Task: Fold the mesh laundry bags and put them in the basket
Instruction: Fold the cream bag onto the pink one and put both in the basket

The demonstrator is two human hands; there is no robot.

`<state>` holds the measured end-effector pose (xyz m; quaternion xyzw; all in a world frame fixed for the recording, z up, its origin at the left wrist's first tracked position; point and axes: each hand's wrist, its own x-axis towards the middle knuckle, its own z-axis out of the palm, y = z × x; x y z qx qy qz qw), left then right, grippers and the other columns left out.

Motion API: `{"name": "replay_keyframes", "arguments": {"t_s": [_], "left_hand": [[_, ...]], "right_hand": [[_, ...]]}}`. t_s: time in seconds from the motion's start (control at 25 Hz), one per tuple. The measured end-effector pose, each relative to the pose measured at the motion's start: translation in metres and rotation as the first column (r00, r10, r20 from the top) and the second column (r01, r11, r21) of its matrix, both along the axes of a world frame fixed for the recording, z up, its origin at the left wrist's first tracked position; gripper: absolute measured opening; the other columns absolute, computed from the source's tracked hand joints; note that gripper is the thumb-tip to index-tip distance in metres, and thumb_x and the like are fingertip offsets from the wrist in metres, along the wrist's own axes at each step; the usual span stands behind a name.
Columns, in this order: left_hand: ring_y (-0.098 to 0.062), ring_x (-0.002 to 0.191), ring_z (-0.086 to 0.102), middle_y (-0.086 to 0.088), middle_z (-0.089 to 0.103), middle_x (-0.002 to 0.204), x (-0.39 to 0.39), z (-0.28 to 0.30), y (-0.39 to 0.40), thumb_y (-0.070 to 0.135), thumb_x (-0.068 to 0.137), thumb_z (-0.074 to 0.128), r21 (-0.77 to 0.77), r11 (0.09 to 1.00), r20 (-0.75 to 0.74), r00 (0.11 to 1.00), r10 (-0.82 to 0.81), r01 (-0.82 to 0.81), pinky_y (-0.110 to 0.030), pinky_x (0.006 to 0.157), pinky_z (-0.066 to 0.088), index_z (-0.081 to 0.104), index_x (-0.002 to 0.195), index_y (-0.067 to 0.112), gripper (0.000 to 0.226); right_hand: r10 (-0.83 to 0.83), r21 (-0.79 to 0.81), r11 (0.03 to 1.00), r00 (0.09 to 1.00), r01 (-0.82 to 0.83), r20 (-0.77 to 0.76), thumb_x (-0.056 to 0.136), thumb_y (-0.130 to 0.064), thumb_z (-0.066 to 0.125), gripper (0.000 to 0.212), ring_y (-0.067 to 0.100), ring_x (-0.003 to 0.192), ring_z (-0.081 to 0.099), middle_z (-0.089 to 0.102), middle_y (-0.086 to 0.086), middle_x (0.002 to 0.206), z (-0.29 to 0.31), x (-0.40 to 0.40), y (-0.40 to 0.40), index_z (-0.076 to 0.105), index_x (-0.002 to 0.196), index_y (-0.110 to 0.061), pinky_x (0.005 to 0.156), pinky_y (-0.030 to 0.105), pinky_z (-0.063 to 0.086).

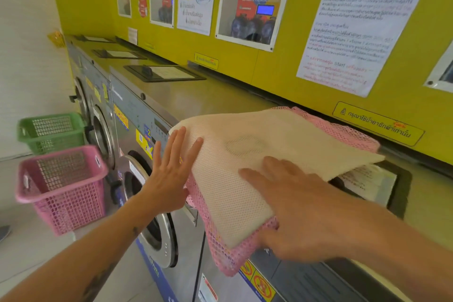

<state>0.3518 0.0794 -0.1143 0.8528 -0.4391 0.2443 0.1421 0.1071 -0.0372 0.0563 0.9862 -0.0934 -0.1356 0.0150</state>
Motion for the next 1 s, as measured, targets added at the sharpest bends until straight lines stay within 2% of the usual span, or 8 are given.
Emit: {"name": "replay_keyframes", "arguments": {"t_s": [0.08, 0.16, 0.24, 0.4, 0.52, 0.72, 0.88, 1.0], "left_hand": [[-0.039, 0.149, -0.012, -0.023, -0.012, 0.161, -0.001, -0.004, -0.008, 0.014, 0.056, 0.073, -0.046, 0.999, -0.002, 1.0, 0.009, -0.009, -0.07, 0.113, 0.006, -0.016, 0.153, 0.022, 0.132], [-0.04, 0.149, -0.013, -0.023, -0.015, 0.161, -0.001, -0.006, -0.013, 0.017, 0.056, 0.072, -0.062, 0.998, -0.009, 1.0, 0.011, -0.011, -0.07, 0.113, 0.005, -0.017, 0.153, 0.019, 0.131], [-0.04, 0.148, -0.014, -0.023, -0.016, 0.16, -0.002, -0.009, -0.012, 0.018, 0.057, 0.072, -0.032, 0.999, -0.004, 1.0, 0.008, -0.008, -0.071, 0.113, 0.005, -0.018, 0.152, 0.015, 0.131], [-0.042, 0.148, -0.01, -0.025, -0.011, 0.161, -0.002, -0.014, -0.003, 0.037, 0.052, 0.085, 0.062, 0.998, 0.0, 1.0, 0.016, -0.016, -0.072, 0.112, 0.009, -0.012, 0.154, 0.013, 0.142], [-0.044, 0.148, -0.007, -0.026, -0.009, 0.161, -0.009, -0.019, 0.003, 0.035, 0.054, 0.08, 0.075, 0.997, 0.01, 1.0, 0.002, -0.003, -0.074, 0.11, 0.013, -0.012, 0.154, 0.014, 0.137], [-0.043, 0.149, -0.009, -0.025, -0.011, 0.161, -0.036, -0.031, 0.003, 0.046, 0.056, 0.075, 0.017, 1.0, -0.074, 0.997, 0.0, 0.001, -0.075, 0.109, 0.012, -0.014, 0.154, 0.017, 0.135], [-0.037, 0.149, -0.014, -0.02, -0.012, 0.161, -0.048, -0.028, -0.011, 0.048, 0.064, 0.064, -0.132, 0.99, -0.158, 0.987, 0.025, -0.046, -0.07, 0.112, 0.001, -0.016, 0.153, 0.023, 0.122], [-0.034, 0.15, -0.01, -0.014, -0.007, 0.163, -0.055, -0.025, -0.009, 0.042, 0.073, 0.054, -0.183, 0.983, -0.199, 0.98, -0.02, -0.017, -0.069, 0.113, 0.005, -0.013, 0.153, 0.033, 0.105]], "right_hand": [[0.046, -0.191, 0.98, 0.997, -0.056, -0.055, 0.078, -0.046, 0.069, 0.115, 0.047, 0.145, -0.017, -0.025, 0.007, 0.159, -0.028, 0.01, 0.008, -0.021, 0.148, -0.038, 0.109, 0.074, 0.003], [0.069, -0.354, 0.932, 0.997, -0.078, -0.037, 0.077, -0.046, 0.073, 0.121, 0.055, 0.142, -0.021, -0.034, 0.016, 0.156, -0.047, 0.018, 0.011, -0.025, 0.148, -0.035, 0.103, 0.08, 0.003], [0.077, -0.4, 0.915, 0.997, -0.059, 0.028, 0.082, -0.045, 0.07, 0.113, 0.058, 0.142, -0.015, -0.028, 0.02, 0.157, -0.058, 0.023, 0.011, -0.018, 0.151, -0.031, 0.102, 0.08, 0.01], [0.116, -0.425, 0.905, 0.98, -0.037, 0.161, 0.081, -0.036, 0.067, 0.078, 0.056, 0.14, 0.012, 0.007, 0.02, 0.156, -0.057, 0.031, 0.007, 0.024, 0.144, -0.023, 0.098, 0.073, 0.025], [0.137, -0.241, 0.967, 0.965, -0.081, 0.223, 0.086, -0.027, 0.053, 0.051, 0.043, 0.138, 0.021, 0.021, 0.006, 0.149, -0.043, 0.029, -0.006, 0.043, 0.135, -0.029, 0.102, 0.061, 0.033], [0.086, 0.077, 0.99, 0.935, -0.119, 0.343, 0.09, -0.023, 0.047, 0.044, 0.021, 0.123, 0.043, 0.041, -0.006, 0.138, -0.029, 0.019, -0.024, 0.052, 0.132, -0.034, 0.099, 0.039, 0.041], [0.055, 0.307, 0.933, 0.918, -0.186, 0.392, 0.077, -0.025, 0.041, 0.048, 0.014, 0.111, 0.056, 0.058, -0.01, 0.122, -0.022, 0.013, -0.029, 0.065, 0.117, -0.036, 0.095, 0.034, 0.045], [-0.059, 0.511, 0.834, 0.887, -0.208, 0.458, 0.081, -0.012, 0.047, 0.042, -0.002, 0.104, 0.058, 0.065, -0.016, 0.114, -0.009, -0.003, -0.044, 0.069, 0.101, -0.043, 0.086, 0.017, 0.043]]}}
